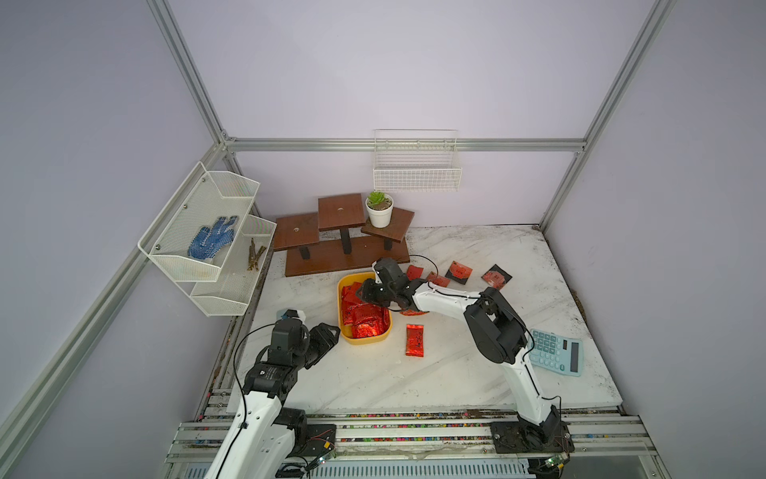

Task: Take the tea bags out of the storage box
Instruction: Pick up the tea bag from the storage box.

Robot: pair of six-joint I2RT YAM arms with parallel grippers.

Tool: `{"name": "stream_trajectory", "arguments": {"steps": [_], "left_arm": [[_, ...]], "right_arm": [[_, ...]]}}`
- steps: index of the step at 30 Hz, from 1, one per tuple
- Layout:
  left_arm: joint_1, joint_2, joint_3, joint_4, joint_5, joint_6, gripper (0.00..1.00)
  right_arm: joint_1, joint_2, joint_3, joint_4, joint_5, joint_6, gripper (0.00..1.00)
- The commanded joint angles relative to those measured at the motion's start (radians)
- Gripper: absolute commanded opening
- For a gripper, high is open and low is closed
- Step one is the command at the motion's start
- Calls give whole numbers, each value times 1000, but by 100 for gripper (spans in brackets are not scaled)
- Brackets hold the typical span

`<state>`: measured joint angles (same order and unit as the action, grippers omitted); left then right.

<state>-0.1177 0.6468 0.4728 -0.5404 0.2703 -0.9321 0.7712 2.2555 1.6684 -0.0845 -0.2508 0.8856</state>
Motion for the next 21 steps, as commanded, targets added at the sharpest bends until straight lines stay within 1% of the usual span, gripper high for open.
{"name": "stream_trajectory", "arguments": {"steps": [1,9,12,21], "left_arm": [[10,-2,-4,20,16,9,62],[10,-11,-1,3,15,13,62],[11,-16,-2,-5,13,16,62],[13,-30,1,-21,8,18,62]], "right_arm": [[9,-1,21,-50,24,-16,42],[10,26,30,-20,17,6,43],[10,37,37,1,5,18,41],[9,61,51,33,-7,35,23]]}}
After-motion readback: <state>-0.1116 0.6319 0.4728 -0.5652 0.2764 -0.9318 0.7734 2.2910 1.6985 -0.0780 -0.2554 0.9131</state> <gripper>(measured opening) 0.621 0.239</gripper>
